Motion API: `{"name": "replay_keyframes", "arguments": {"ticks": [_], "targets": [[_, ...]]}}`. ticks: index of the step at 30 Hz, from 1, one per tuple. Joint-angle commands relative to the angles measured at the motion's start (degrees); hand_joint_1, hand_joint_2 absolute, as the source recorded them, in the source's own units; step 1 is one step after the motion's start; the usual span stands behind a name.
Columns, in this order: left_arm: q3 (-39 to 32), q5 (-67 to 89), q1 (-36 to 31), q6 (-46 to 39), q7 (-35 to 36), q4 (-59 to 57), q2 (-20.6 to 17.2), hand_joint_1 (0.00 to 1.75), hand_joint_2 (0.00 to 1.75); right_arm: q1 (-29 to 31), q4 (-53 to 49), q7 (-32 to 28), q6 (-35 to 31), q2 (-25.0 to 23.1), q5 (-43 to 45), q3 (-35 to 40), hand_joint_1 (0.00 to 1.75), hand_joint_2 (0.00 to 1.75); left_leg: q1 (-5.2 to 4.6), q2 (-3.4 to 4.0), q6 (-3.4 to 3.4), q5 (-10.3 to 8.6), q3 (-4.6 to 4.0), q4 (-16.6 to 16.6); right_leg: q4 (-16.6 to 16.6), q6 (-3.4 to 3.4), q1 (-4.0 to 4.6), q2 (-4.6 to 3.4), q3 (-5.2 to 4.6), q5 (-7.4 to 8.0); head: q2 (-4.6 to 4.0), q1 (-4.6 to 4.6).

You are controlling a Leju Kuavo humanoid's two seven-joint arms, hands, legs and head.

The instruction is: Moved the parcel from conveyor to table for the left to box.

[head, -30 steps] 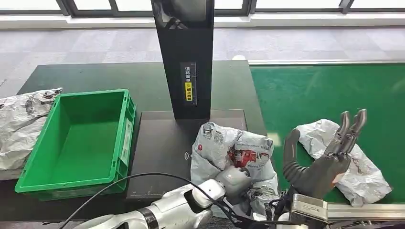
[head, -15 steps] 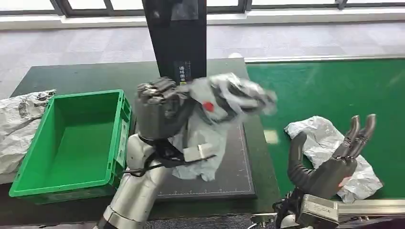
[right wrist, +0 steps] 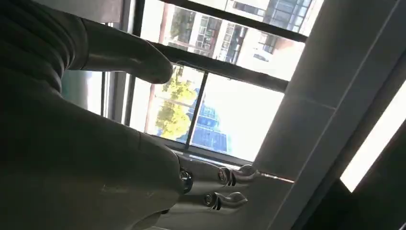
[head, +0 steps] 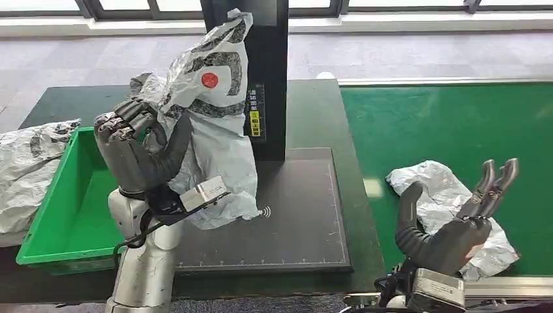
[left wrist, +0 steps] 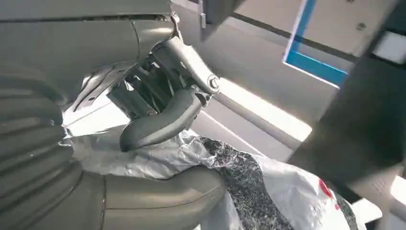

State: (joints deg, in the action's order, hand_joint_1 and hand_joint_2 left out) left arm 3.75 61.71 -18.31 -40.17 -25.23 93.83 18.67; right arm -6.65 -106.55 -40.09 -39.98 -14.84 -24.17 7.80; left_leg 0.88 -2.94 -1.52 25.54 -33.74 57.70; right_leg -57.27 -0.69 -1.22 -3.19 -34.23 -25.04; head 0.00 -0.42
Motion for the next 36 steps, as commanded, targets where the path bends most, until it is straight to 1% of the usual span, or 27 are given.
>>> {"name": "replay_keyframes", "arguments": {"ticks": [1, 2, 3, 5, 6, 7, 11, 12, 15, 17, 19, 20, 24, 25, 27, 28, 29, 30, 31, 32, 33, 34, 35, 36], "targets": [[-21.19, -5.8, -0.19, 0.17, -5.95, -1.33, 1.33, 1.75, 1.75, 1.57, 0.87, 0.09, -0.02, 0.58, 0.69, -0.95, 0.0, 1.75, -0.04, 0.69, 0.1, 0.04, 0.27, -0.17, 0.16, 0.12, 0.07, 0.02, 0.14, 0.07, 0.0, -0.02], [-23.52, -6.88, -0.56, 0.17, -7.26, -2.15, 1.33, 1.75, 1.75, 1.55, 0.92, 0.09, -0.02, 0.68, 0.78, -0.86, 0.0, 1.75, -0.02, 0.42, 0.05, 0.03, 0.17, -0.07, 0.05, 0.08, 0.05, 0.0, 0.07, 0.02, 0.0, -0.02], [-26.85, -7.2, -1.17, 0.17, -7.43, -2.99, 1.33, 1.75, 1.75, 1.52, 0.94, 0.09, -0.02, 0.76, 0.75, -0.75, 0.0, 1.75, -0.02, 0.48, 0.06, 0.03, 0.17, -0.08, 0.06, 0.1, 0.06, 0.0, 0.04, 0.03, 0.0, -0.02], [-36.18, -11.54, -3.73, 0.17, -13.73, -7.99, 1.33, 1.75, 1.75, 1.58, 1.14, 0.09, -0.02, 0.88, 0.84, -0.38, 0.0, 1.75, 0.0, 0.53, 0.08, 0.02, 0.22, -0.12, 0.11, 0.12, 0.1, 0.09, 0.1, 0.04, 0.0, -0.02], [-37.35, -12.1, -4.09, 0.17, -14.77, -8.79, 1.33, 1.75, 1.75, 1.58, 1.15, 0.09, -0.02, 0.86, 0.82, -0.41, 0.0, 1.75, -0.03, 0.58, 0.08, 0.01, 0.27, -0.17, 0.12, 0.13, 0.07, 0.07, 0.11, 0.05, 0.0, -0.02], [-40.44, -12.41, -4.59, 0.17, -14.77, -9.46, 1.33, 1.75, 1.75, 1.66, 1.27, 0.09, -0.02, 0.92, 0.83, -0.2, 0.0, 1.75, -0.02, 0.42, 0.05, 0.01, 0.23, -0.12, 0.06, 0.09, 0.03, -0.03, 0.09, 0.03, 0.0, -0.02], [-42.62, -12.06, -4.82, 0.17, -14.77, -10.37, 1.33, 1.75, 1.75, 1.81, 1.62, 0.09, -0.02, 0.89, 0.8, -0.07, 0.0, 1.75, -0.01, 0.53, 0.1, -0.02, 0.25, -0.19, 0.14, 0.14, 0.09, 0.18, 0.14, 0.05, 0.0, -0.04], [-42.62, -12.06, -4.82, 0.17, -14.77, -10.37, 1.33, 1.75, 1.75, 1.81, 1.62, 0.09, -0.02, 0.89, 0.8, -0.07, 0.0, 1.75, -0.01, 0.41, 0.06, 0.0, 0.19, -0.11, 0.06, 0.1, 0.06, 0.06, 0.07, 0.01, 0.0, -0.04], [-44.2, -10.37, -5.77, 0.17, -14.77, -11.3, 1.33, 1.75, 1.75, 1.98, 1.77, 0.09, -0.02, 0.81, 0.82, 0.25, 0.0, 1.75, 0.01, 0.3, 0.1, -0.02, 0.18, -0.13, 0.13, 0.12, 0.1, 0.35, 0.14, -0.02, 0.0, -0.04], [-44.69, -9.76, -6.02, 0.17, -14.77, -11.5, 1.33, 1.75, 1.75, 2.12, 1.79, 0.09, -0.02, 0.59, 0.86, 0.2, 0.0, 1.75, 0.01, 0.22, 0.05, 0.01, 0.13, -0.04, 0.03, 0.07, 0.06, 0.14, 0.07, -0.02, 0.0, -0.02], [-45.07, -9.1, -6.12, 0.17, -14.77, -11.59, 1.33, 1.75, 1.75, 2.27, 1.93, 0.09, -0.02, 0.48, 0.74, 0.22, 0.0, 1.75, 0.01, 0.3, 0.08, 0.0, 0.15, -0.09, 0.08, 0.11, 0.08, 0.26, 0.1, -0.01, 0.0, -0.02], [-44.04, -9.47, -5.92, 0.17, -14.36, -12.27, 1.33, 1.75, 1.75, 2.14, 1.93, 0.09, -0.02, 0.41, 0.46, 0.27, 0.0, 1.75, 0.01, 0.18, 0.04, 0.0, 0.1, -0.05, 0.04, 0.08, 0.05, 0.15, 0.06, -0.02, 0.0, -0.02], [-44.04, -9.47, -5.92, 0.17, -14.36, -12.27, 1.33, 1.75, 1.75, 2.14, 1.93, 0.09, -0.02, 0.41, 0.46, 0.27, 0.0, 1.75, 0.03, 0.27, 0.09, -0.02, 0.14, -0.1, 0.12, 0.14, 0.12, 0.37, 0.13, -0.01, 0.0, -0.02], [-44.04, -9.47, -5.92, 0.17, -14.36, -12.27, 1.33, 1.75, 1.75, 2.14, 1.93, 0.09, -0.02, 0.41, 0.46, 0.27, 0.0, 1.75, 0.0, 0.14, 0.04, -0.01, 0.09, -0.05, 0.03, 0.09, 0.06, 0.24, 0.05, -0.03, 0.0, -0.02], [-44.04, -9.47, -5.92, 0.17, -14.36, -12.27, 1.33, 1.75, 1.75, 2.14, 1.93, 0.09, -0.02, 0.41, 0.46, 0.27, 0.0, 1.75, 0.01, 0.26, 0.07, -0.01, 0.13, -0.08, 0.08, 0.12, 0.09, 0.3, 0.09, -0.01, 0.0, -0.02], [-43.82, -9.68, -5.6, 0.17, -14.75, -12.25, 1.33, 0.05, 1.75, 1.96, 1.77, 0.09, -0.02, 0.43, 0.4, 0.32, 0.0, 1.75, 0.02, 0.17, 0.04, 0.0, 0.07, -0.02, 0.03, 0.08, 0.07, 0.17, 0.03, -0.01, 0.0, -0.02], [-42.68, -7.23, -5.32, 0.17, -13.95, -13.81, 1.33, 0.0, 1.75, 1.5, 1.49, 0.09, -0.02, 0.43, 0.17, 0.36, 0.0, 1.75, 0.0, 0.18, 0.05, -0.02, 0.07, -0.04, 0.03, 0.08, 0.06, 0.21, 0.02, -0.01, 0.0, -0.02], [-44.76, -4.16, -8.82, 0.17, -14.6, -18.43, 1.33, 0.0, 1.75, 1.45, 1.36, 0.09, 0.07, 0.67, 0.41, 0.06, 0.0, 1.75, 0.02, 0.19, 0.06, -0.02, 0.1, -0.06, 0.08, 0.1, 0.09, 0.29, 0.08, -0.02, 0.0, -0.02], [-38.6, -0.99, -4.34, 0.17, -7.12, -13.52, 1.33, 0.0, 1.75, 0.91, 1.33, 0.09, -0.02, 1.07, 0.58, 1.06, 0.0, 1.75, 0.0, 0.21, 0.07, -0.02, 0.12, -0.08, 0.08, 0.1, 0.08, 0.31, 0.09, -0.02, 0.0, -0.02], [-38.6, -0.99, -4.34, 0.17, -7.12, -13.52, 1.33, 0.0, 1.75, 0.91, 1.33, 0.09, -0.02, 1.07, 0.58, 1.06, 0.0, 1.75, -0.02, 0.05, 0.08, -0.05, 0.1, -0.1, 0.08, 0.1, 0.06, 0.5, 0.13, -0.05, 0.0, -0.02], [-37.72, -0.98, -3.29, 0.17, -6.08, -12.21, 1.33, 0.0, 1.75, 1.19, 1.83, 0.09, -0.02, 1.59, 1.2, 1.58, 0.0, 1.75, 0.02, 0.1, 0.1, -0.03, 0.11, -0.1, 0.13, 0.1, 0.11, 0.5, 0.16, -0.04, 0.0, -0.02], [-37.59, -0.99, -2.6, 0.17, -5.82, -12.12, 1.33, 0.0, 1.75, 1.63, 2.4, 0.09, -0.02, 1.63, 1.39, 1.7, 0.0, 1.75, 0.01, 0.07, 0.05, -0.01, 0.06, -0.03, 0.05, 0.06, 0.06, 0.24, 0.04, -0.03, 0.0, -0.02], [-37.49, -0.56, -2.35, 0.17, -5.49, -12.31, 1.33, 0.0, 1.75, 1.79, 2.63, 0.09, -0.02, 1.61, 1.38, 1.69, 0.0, 1.75, 0.0, 0.09, 0.07, -0.01, 0.09, -0.05, 0.07, 0.08, 0.07, 0.34, 0.1, -0.04, 0.0, -0.02], [-35.88, 0.23, -1.04, 0.17, -3.49, -11.43, 1.33, 0.0, 1.75, 1.9, 2.88, 0.09, -0.02, 1.72, 1.41, 1.76, 0.0, 1.75, 0.01, 0.24, 0.07, 0.0, 0.12, -0.08, 0.11, 0.08, 0.08, 0.21, 0.09, 0.0, 0.0, -0.02]]}}
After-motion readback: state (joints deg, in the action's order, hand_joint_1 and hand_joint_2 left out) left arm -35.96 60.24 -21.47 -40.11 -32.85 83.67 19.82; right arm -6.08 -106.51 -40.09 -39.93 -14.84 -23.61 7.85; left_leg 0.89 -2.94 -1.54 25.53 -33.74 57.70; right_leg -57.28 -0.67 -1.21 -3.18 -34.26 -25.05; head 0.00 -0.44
